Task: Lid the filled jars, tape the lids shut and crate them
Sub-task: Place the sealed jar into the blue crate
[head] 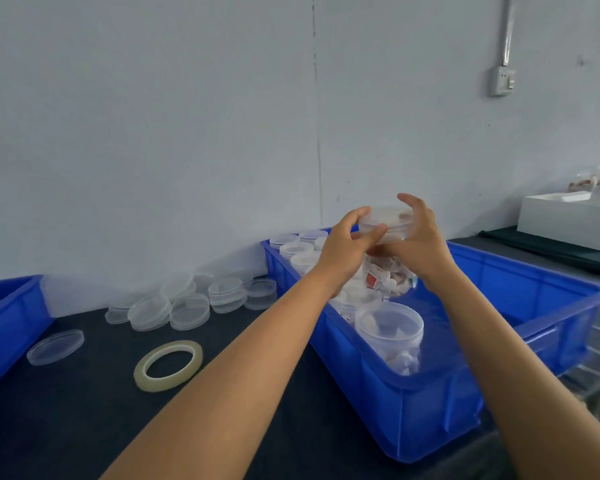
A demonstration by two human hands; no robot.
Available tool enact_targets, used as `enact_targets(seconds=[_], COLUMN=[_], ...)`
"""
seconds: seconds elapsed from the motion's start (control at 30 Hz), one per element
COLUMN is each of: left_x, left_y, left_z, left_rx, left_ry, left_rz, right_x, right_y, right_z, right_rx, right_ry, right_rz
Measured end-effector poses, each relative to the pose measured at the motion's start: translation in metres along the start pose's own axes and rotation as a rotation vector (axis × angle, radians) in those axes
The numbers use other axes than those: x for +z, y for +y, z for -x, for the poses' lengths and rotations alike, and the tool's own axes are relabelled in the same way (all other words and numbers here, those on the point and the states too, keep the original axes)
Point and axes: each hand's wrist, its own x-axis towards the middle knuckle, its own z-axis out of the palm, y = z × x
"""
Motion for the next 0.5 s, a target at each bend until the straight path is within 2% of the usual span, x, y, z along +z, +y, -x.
enact_targets(seconds=[0.17,0.27,0.37,0.43,0.5], left_x=[0.019,0.024,0.027,0.028,0.030], left_y=[-0.005,-0.014,-0.032,-0.042,-0.048], left_z=[-0.011,-0.014,-0.011,-0.005,0.000], left_rx=[0.003,-0.028,-0.037,-0.002,0.019], left_ry=[-0.047,-0.077,-0.139,-0.200,-0.250], left_rz=[0.029,-0.071,-0.418,-0.797,-1.030], right_x=[-0.010,-0.010,-0.006,-0.003,-0.001], right_y=[0.012,0.022,0.041,0.053,0.056], right_z=[-0.004,-0.003,0.001,0.002,0.001], right_rx=[0.006,0.063,0.191,0.365,0.526], right_ry=[0.098,0.047,-0.092,-0.227,-0.355], right_rz=[0.078,0.126,0.170,0.224,0.339])
